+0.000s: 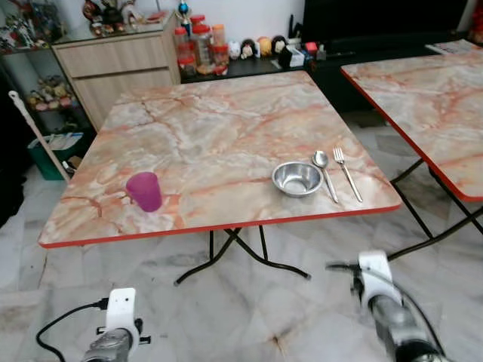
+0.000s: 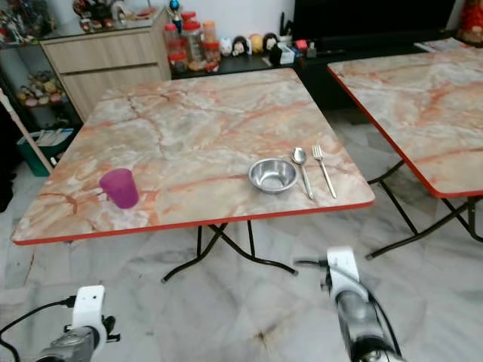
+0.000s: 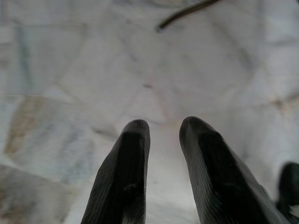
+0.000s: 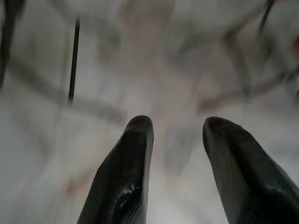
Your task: Setting the table
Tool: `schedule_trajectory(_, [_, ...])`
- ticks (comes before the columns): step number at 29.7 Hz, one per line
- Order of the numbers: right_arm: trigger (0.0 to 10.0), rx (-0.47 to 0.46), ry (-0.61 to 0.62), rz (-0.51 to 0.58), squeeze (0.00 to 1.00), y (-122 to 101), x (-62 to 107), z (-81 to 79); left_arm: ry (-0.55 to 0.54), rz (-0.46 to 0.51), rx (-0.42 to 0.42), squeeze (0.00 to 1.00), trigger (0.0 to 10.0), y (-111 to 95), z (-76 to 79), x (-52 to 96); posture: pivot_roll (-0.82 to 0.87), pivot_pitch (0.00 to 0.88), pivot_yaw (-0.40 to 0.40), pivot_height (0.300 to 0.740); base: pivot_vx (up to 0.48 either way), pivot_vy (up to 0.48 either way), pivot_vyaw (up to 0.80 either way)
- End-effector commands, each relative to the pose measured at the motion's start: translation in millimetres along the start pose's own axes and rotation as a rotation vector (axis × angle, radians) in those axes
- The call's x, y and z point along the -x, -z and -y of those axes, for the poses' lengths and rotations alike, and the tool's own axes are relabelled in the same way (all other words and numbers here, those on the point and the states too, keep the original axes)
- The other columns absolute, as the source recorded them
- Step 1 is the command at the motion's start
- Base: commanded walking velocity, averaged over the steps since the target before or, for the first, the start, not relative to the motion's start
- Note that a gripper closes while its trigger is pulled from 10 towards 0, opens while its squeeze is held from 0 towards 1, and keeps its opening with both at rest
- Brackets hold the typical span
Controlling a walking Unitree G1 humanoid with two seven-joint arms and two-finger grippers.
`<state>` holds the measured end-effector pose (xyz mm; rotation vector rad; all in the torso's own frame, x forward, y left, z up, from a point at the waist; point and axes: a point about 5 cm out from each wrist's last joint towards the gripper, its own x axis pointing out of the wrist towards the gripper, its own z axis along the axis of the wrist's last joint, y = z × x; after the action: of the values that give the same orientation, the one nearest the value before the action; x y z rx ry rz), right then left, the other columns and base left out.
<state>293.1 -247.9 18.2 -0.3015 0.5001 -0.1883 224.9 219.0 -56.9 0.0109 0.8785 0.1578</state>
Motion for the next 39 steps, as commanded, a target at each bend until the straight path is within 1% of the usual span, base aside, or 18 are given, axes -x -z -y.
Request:
schedule_trajectory(1, [10.0, 0.025, 0.019, 0.076, 0.00, -15, 0.9, 2.7, -0.003, -0.015, -0.015, 0.00, 10.0, 4, 5.4, 0.1, -0.11, 0.000, 0.068, 0.736, 0.000, 0.000, 0.00])
schedule_trajectory(3, [10.0, -0.011, 0.010, 0.202, 0.00, -35, 5.7, 4.2, 0.011, -0.016, -0.020, 0.00, 10.0, 4, 17.5, -0.3, -0.11, 0.000, 0.070, 0.736, 0.000, 0.000, 0.00])
schedule_trajectory(5, [10.0, -0.021, -0.009, 0.275, 0.00, -49, 9.5, 3.3, 0.016, -0.016, -0.023, 0.00, 10.0, 3, 22.2, -0.5, -0.11, 0.000, 0.070, 0.736, 0.000, 0.000, 0.00])
schedule_trajectory(6, [10.0, -0.038, -0.029, 0.359, 0.00, -68, 15.1, -0.1, 0.019, -0.015, -0.026, 0.00, 10.0, 2, 24.5, -0.7, -0.11, 0.000, 0.069, 0.736, 0.000, 0.000, 0.00])
schedule_trajectory(7, [10.0, -0.038, -0.029, 0.359, 0.00, -68, 15.1, -0.1, 0.019, -0.015, -0.026, 0.00, 10.0, 2, 24.5, -0.7, -0.11, 0.000, 0.069, 0.736, 0.000, 0.000, 0.00])
schedule_trajectory(8, [10.0, -0.065, -0.037, 0.407, 0.00, -83, 19.7, -2.7, 0.019, -0.014, -0.027, 0.00, 10.0, 1, 24.9, -0.8, -0.11, 0.000, 0.070, 0.736, 0.000, 0.000, 0.00])
schedule_trajectory(10, [10.0, -0.102, -0.042, 0.450, 0.00, -98, 24.7, -4.6, 0.018, -0.011, -0.028, 0.00, 10.0, -2, 24.2, -1.1, -0.11, 0.000, 0.070, 0.736, 0.000, 0.000, 0.00])
schedule_trajectory(11, [10.0, -0.141, -0.057, 0.496, 0.00, -120, 29.2, -7.7, 0.017, -0.006, -0.030, 0.00, 10.0, -5, 24.6, -1.6, -0.11, 0.000, 0.074, 0.736, 0.000, 0.000, 0.00])
schedule_trajectory(13, [10.0, -0.153, -0.068, 0.513, 0.00, -130, 31.7, -9.6, 0.017, -0.004, -0.032, 0.00, 10.0, -7, 26.0, -1.8, -0.11, 0.000, 0.074, 0.736, 0.000, 0.000, 0.00])
schedule_trajectory(14, [10.0, -0.168, -0.082, 0.538, 0.00, -144, 33.1, -11.6, 0.021, -0.001, -0.034, 0.00, 10.0, -9, 30.8, -1.9, -0.11, 0.000, 0.074, 0.736, 0.000, 0.000, 0.00])
schedule_trajectory(15, [10.0, -0.204, -0.108, 0.550, 0.00, -158, 31.9, -15.6, 0.021, 0.001, -0.037, 0.00, 10.0, -10, 31.1, -2.1, -0.11, 0.000, 0.081, 0.736, 0.000, 0.000, 0.00])
schedule_trajectory(19, [10.0, -0.230, -0.129, 0.550, 0.00, -164, 34.4, -17.9, 0.019, 0.002, -0.038, 0.00, 10.0, -11, 29.7, -2.2, -0.11, 0.000, 0.081, 0.736, 0.000, 0.000, 0.00])
schedule_trajectory(22, [10.0, -0.267, -0.137, 0.534, 0.00, -189, 24.5, -24.1, 0.026, 0.015, -0.036, 0.00, 10.0, -18, 38.7, -2.7, -0.09, 0.000, 0.075, 0.736, 0.000, 0.000, 0.00])
schedule_trajectory(25, [10.0, -0.334, -0.173, 0.535, 0.00, -206, 24.0, -30.5, 0.006, 0.031, -0.029, 0.00, 10.0, -28, 22.3, -3.7, -0.09, 0.000, 0.075, 0.736, 0.000, 0.000, 0.00])
schedule_trajectory(27, [10.0, -0.349, -0.184, 0.544, 0.00, -211, 25.4, -32.4, 0.005, 0.033, -0.030, 0.00, 10.0, -30, 22.0, -3.9, -0.09, 0.000, 0.073, 0.736, 0.000, 0.000, 0.00])
schedule_trajectory(31, [10.0, -0.360, -0.192, 0.548, 0.00, -217, 27.2, -38.1, 0.005, 0.032, -0.033, 0.00, 10.0, -30, 21.5, -3.9, -0.08, 0.000, 0.073, 0.736, 0.000, 0.000, 0.00])
schedule_trajectory(34, [10.0, -0.362, -0.202, 0.538, 0.00, -217, 27.2, -43.0, 0.008, 0.031, -0.034, 0.00, 10.0, -30, 23.7, -3.9, -0.08, 0.000, 0.072, 0.736, 0.000, 0.000, 0.00])
schedule_trajectory(39, [10.0, -0.371, -0.181, 0.503, 0.00, -209, 24.8, -41.2, 0.003, 0.016, -0.033, 0.00, 10.0, -19, 16.4, -2.9, -0.08, 0.000, 0.070, 0.736, 0.000, 0.000, 0.00])
